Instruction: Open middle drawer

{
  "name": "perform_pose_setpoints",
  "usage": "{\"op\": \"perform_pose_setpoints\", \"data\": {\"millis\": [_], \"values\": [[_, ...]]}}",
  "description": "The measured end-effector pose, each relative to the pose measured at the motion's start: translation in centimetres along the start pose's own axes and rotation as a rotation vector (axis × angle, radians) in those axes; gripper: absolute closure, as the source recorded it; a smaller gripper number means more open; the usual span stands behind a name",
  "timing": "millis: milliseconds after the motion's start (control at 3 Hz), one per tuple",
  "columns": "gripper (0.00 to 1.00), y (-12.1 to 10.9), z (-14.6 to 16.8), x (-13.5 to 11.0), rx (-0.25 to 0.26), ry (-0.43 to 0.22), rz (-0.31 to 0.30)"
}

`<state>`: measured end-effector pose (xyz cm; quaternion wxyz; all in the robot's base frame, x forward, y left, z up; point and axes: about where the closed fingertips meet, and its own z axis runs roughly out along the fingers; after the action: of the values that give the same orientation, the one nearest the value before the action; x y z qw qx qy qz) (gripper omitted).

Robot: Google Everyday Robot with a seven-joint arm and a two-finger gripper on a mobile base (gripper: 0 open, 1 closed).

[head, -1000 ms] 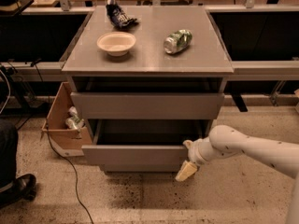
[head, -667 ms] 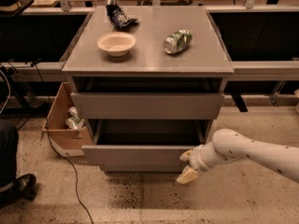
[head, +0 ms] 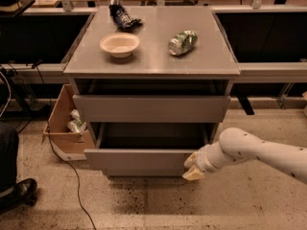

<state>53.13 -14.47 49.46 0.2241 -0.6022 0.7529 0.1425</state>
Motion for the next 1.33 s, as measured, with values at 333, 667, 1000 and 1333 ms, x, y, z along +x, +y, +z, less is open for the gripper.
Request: {"op": "perform_pose_setpoints", "data": {"millis": [333, 667, 1000, 1333], "values": [[0.33, -2.3, -0.4, -0.7, 0.031, 0.008, -0.021], [0.03, -5.1, 1.4, -0.1, 0.038, -0.008, -0.006], [0.00, -6.7, 3.3, 0.7, 0.035, -0.033, 0.008], [0.18, -7.8, 5.5, 2.2, 0.016, -0.061, 0.039]]}}
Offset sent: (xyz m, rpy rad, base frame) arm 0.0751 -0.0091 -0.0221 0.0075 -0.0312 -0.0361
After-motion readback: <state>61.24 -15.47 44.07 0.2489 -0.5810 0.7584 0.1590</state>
